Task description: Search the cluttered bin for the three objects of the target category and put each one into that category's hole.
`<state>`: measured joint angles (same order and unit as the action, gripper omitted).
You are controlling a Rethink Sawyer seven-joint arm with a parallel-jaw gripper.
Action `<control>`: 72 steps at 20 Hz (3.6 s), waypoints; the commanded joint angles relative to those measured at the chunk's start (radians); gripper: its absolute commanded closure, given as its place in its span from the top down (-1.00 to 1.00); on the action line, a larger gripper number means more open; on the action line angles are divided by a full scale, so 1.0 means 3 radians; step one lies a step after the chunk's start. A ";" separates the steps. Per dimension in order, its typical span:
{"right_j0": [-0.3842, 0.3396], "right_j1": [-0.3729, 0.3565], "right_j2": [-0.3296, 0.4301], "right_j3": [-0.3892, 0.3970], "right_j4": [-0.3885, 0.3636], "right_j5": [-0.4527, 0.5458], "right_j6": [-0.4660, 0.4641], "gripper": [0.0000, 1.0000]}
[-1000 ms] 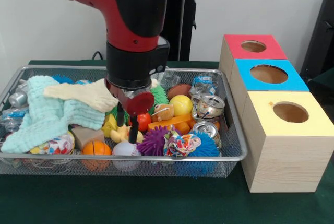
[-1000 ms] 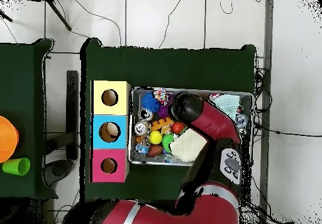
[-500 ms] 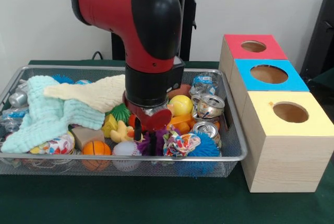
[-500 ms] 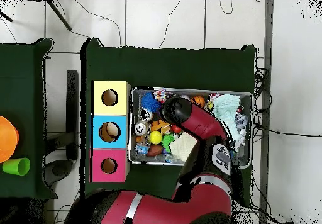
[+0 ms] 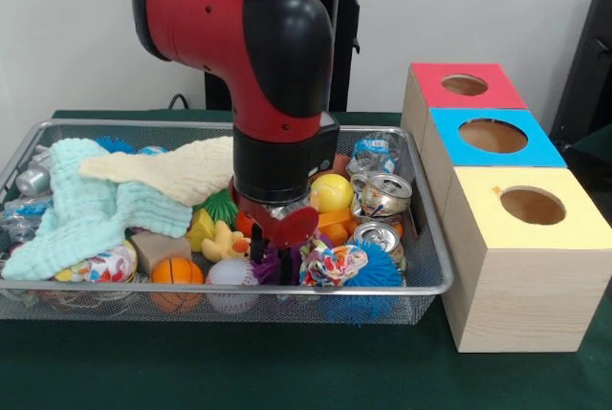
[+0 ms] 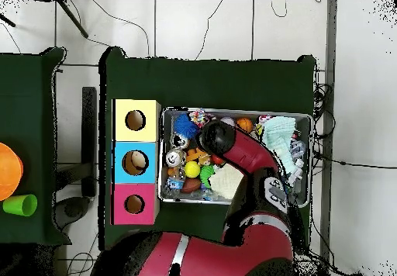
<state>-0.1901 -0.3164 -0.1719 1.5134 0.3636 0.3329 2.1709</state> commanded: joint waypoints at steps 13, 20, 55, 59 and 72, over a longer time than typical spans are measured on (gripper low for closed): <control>0.0033 -0.0306 0.0323 0.0494 -0.0143 0.0276 0.0231 1.00; -0.0087 -0.0108 0.0378 0.0341 -0.0176 0.0164 0.0123 1.00; -0.0601 -0.0431 0.0761 0.0649 -0.0606 0.0263 0.0171 1.00; -0.0645 -0.0242 0.0829 0.0626 -0.0657 -0.0019 0.0141 1.00; -0.0880 -0.0268 0.0963 0.0676 -0.0751 -0.0126 0.0056 1.00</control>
<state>-0.4085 -0.4183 0.0100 1.6517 0.1869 0.3370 2.1709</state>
